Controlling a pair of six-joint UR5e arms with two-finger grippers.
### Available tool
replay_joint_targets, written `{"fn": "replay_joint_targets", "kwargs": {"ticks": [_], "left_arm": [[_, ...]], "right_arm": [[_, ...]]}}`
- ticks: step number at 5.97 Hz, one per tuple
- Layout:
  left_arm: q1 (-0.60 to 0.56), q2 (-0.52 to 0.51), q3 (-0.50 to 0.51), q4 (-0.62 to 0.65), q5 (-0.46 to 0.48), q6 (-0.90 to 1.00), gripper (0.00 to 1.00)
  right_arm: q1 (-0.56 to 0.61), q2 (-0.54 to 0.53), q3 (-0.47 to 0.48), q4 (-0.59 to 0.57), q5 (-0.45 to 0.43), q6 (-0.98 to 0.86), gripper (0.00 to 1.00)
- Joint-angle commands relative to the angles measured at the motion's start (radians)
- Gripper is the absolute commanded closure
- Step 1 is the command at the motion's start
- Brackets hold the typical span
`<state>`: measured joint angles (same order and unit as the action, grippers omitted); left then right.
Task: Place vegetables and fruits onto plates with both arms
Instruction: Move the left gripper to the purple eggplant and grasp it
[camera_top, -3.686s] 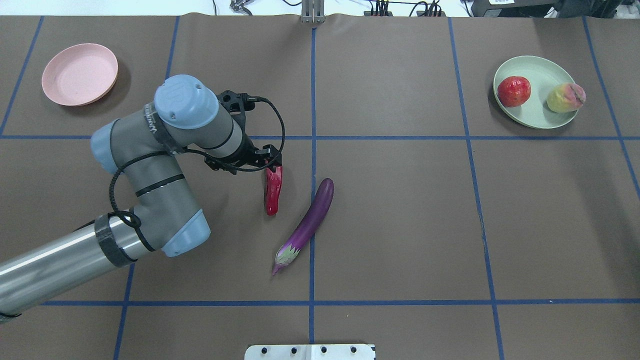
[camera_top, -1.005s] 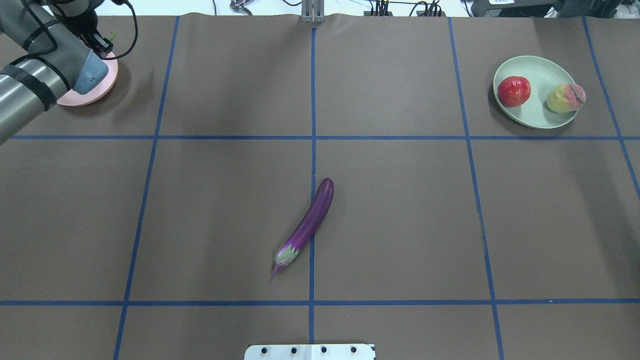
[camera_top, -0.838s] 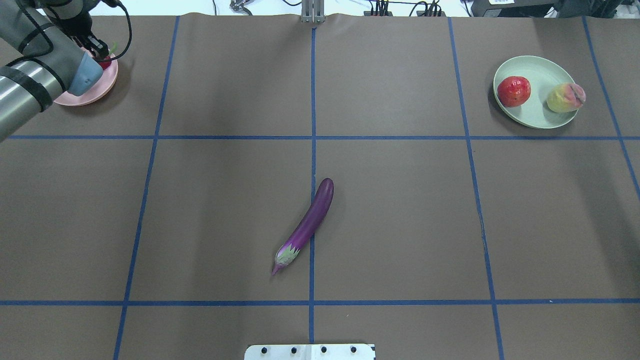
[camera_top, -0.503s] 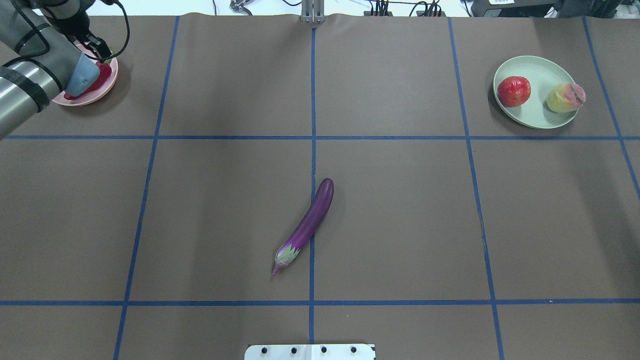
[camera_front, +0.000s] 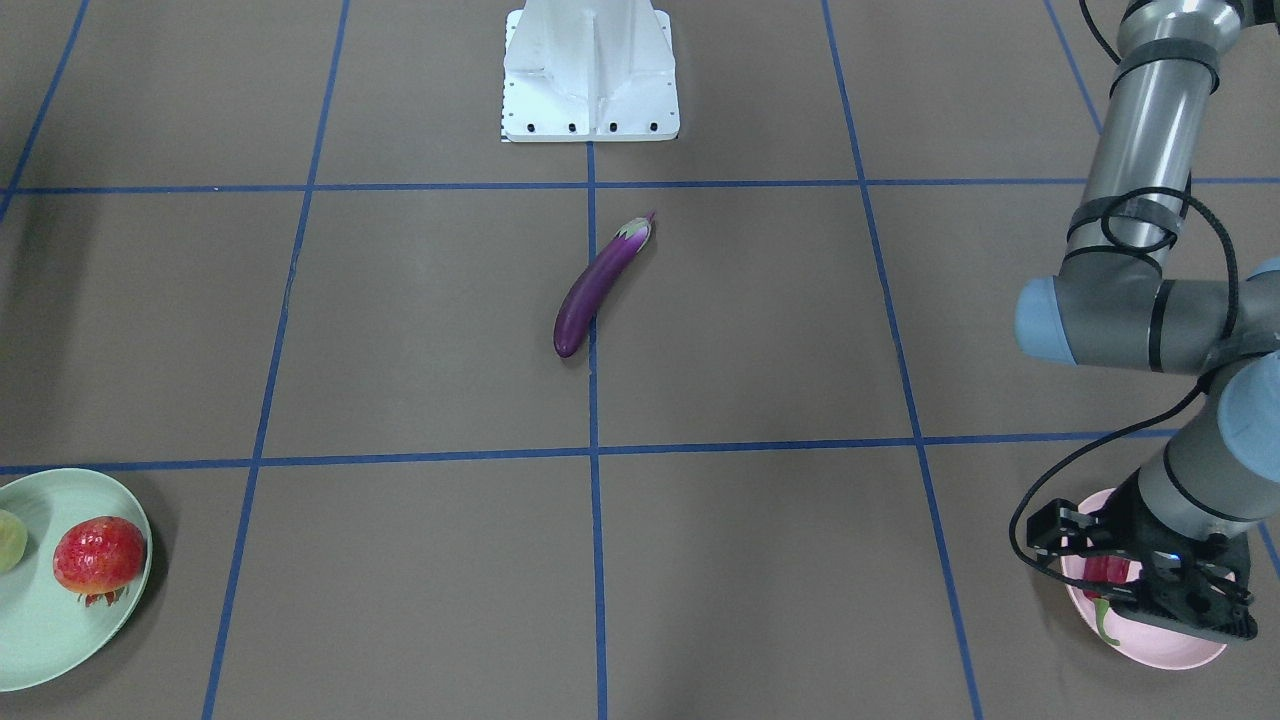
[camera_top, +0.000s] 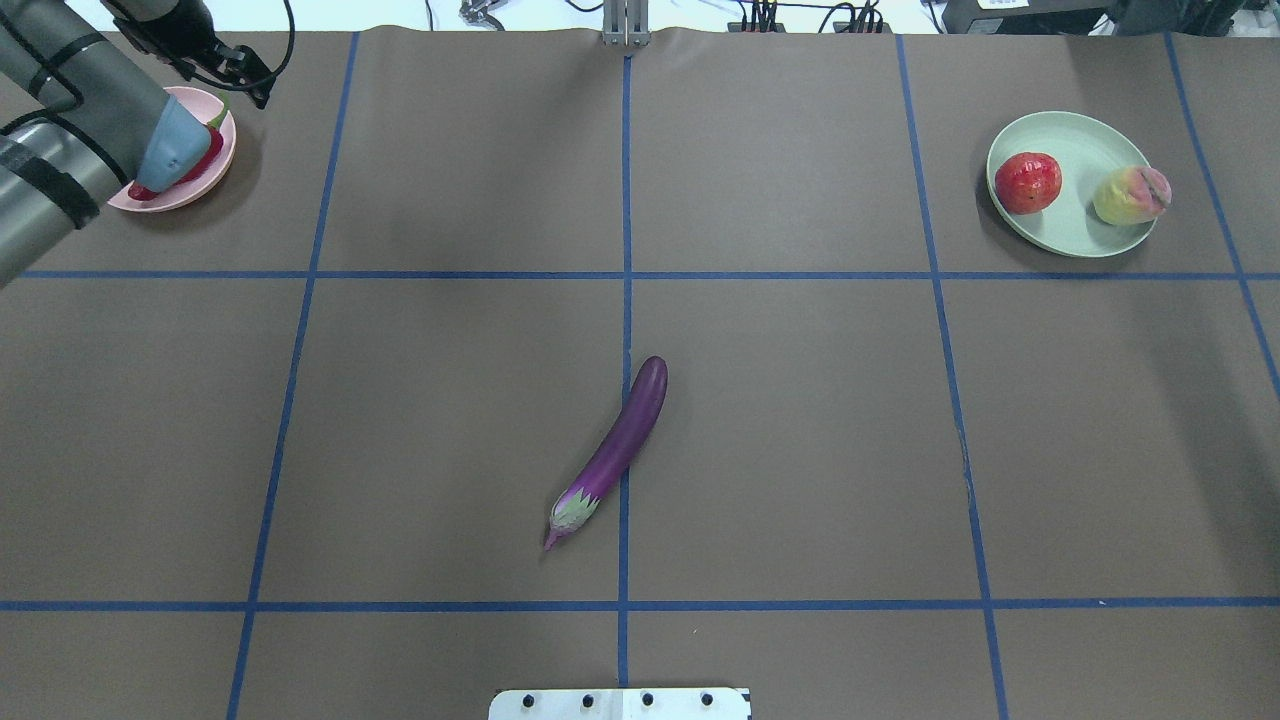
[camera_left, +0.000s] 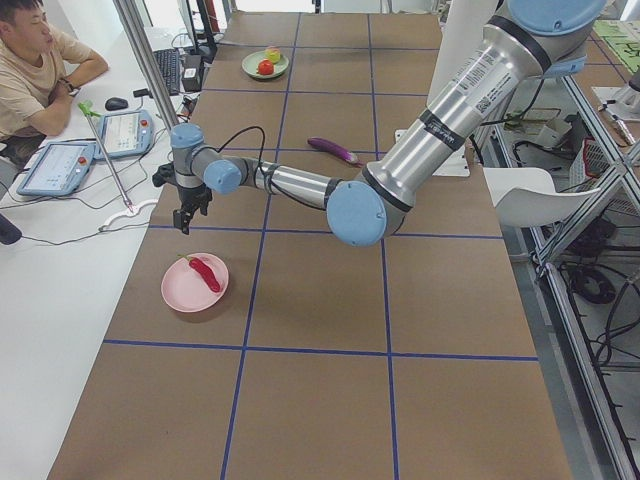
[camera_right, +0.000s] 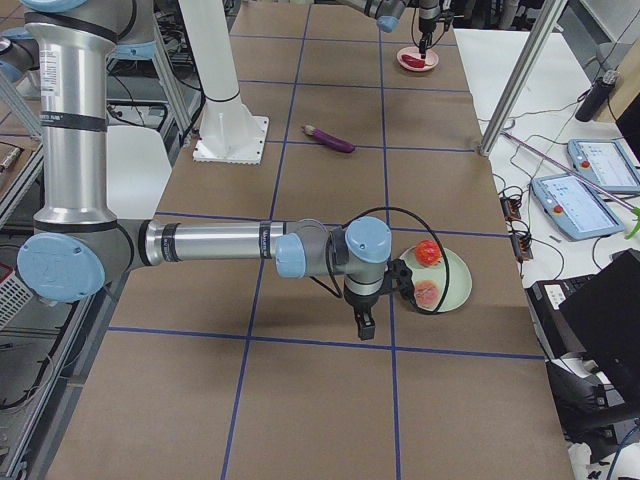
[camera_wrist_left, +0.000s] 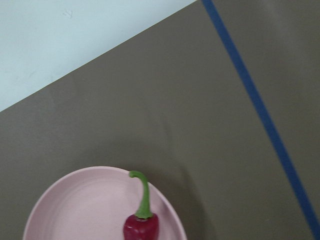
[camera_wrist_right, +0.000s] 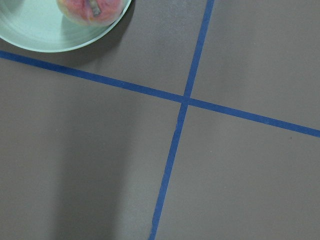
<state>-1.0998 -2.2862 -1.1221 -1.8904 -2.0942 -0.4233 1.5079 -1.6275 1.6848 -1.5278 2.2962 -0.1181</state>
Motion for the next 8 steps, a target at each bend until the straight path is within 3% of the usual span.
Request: {"fn": "replay_joint_targets", "kwargs": {"ticks": [1,3,4,5,7,8], "left_arm": [[0.157,0.023,-0.198,-0.001,-0.021,-0.210,0.00],[0.324,0.010,-0.290,0.002,-0.021,-0.283,0.00],[0.419,-0.027,-0.292,0.001,0.024,-0.413,0.00],[0.536,-0.073,-0.291,0.002,0.151,-0.481,0.00],[0.645,-0.111,-0.289,0.004,0.201,-0.526,0.01],[0.668,-0.111,-0.288,0.017,0.221,-0.525,0.11]], "right_arm": [[0.000,0.000,0.001,0.000,0.000,0.000,0.00],[0.000,0.000,0.001,0.000,0.000,-0.002,0.00],[0.000,-0.002,0.001,0.000,0.000,-0.002,0.00],[0.000,-0.002,0.001,0.000,0.000,0.000,0.00],[0.000,-0.002,0.001,0.000,0.000,0.000,0.00],[0.000,-0.002,0.001,0.000,0.000,0.000,0.00]]}}
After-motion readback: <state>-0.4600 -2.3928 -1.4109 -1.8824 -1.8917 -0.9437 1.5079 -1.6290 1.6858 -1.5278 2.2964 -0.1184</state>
